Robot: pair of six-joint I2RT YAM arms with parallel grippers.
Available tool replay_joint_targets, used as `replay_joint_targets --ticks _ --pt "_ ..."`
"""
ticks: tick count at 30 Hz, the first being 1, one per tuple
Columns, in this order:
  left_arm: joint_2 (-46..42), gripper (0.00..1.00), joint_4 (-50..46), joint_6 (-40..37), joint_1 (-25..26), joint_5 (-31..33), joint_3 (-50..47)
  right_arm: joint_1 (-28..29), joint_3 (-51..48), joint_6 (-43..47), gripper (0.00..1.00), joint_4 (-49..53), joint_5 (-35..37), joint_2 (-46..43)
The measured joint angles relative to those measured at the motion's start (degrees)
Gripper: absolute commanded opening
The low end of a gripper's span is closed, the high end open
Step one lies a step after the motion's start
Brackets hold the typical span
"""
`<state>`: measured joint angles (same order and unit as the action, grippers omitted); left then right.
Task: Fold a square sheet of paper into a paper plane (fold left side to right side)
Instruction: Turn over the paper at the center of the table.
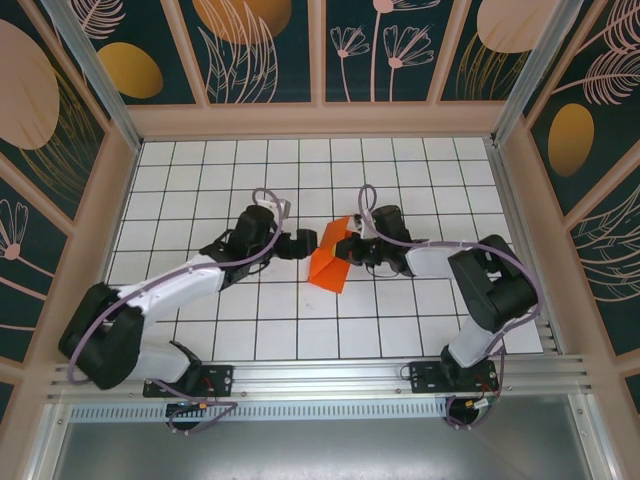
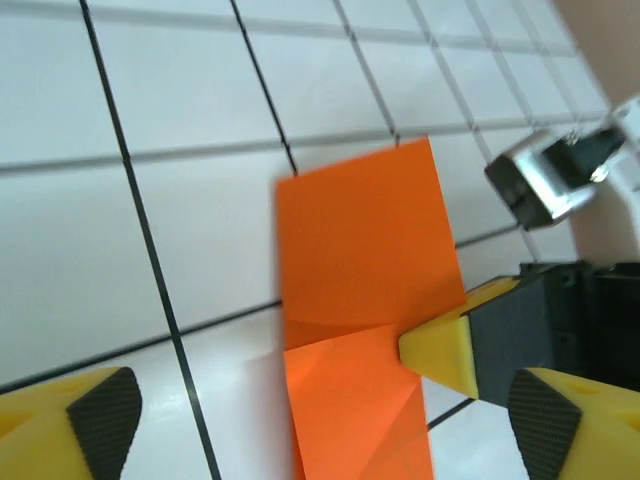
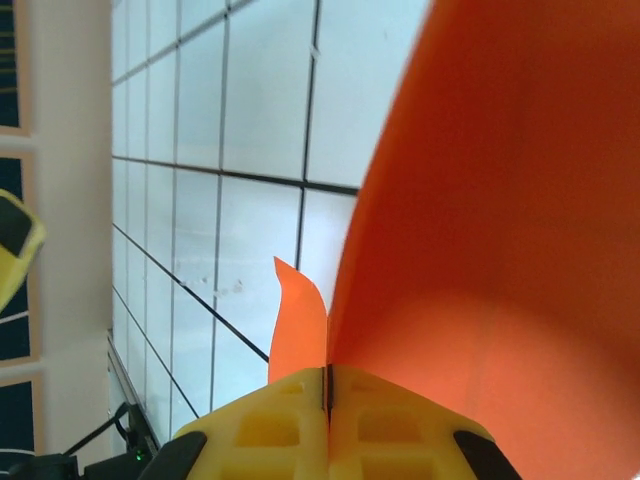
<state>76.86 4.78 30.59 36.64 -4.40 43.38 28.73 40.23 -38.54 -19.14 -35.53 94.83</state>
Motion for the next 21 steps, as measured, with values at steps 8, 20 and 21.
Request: replay_joint_targets --ticks 8,20,21 --pt "-9.4 0.99 -0.1 3.4 0.0 8.2 -2.2 -7.7 0.0 1.7 0.00 0.3 -2.1 -9.3" --pt "-12.5 0.99 8.1 11.8 -8.3 -5.7 -7.8 -18.7 -1.0 -2.4 0.00 -9.5 -15.1 -14.9" --pt "-12.5 0.98 9.2 12.2 -8.3 -7.6 -7.8 -18.7 -1.0 -2.8 0.00 -10.4 -16.1 -14.9"
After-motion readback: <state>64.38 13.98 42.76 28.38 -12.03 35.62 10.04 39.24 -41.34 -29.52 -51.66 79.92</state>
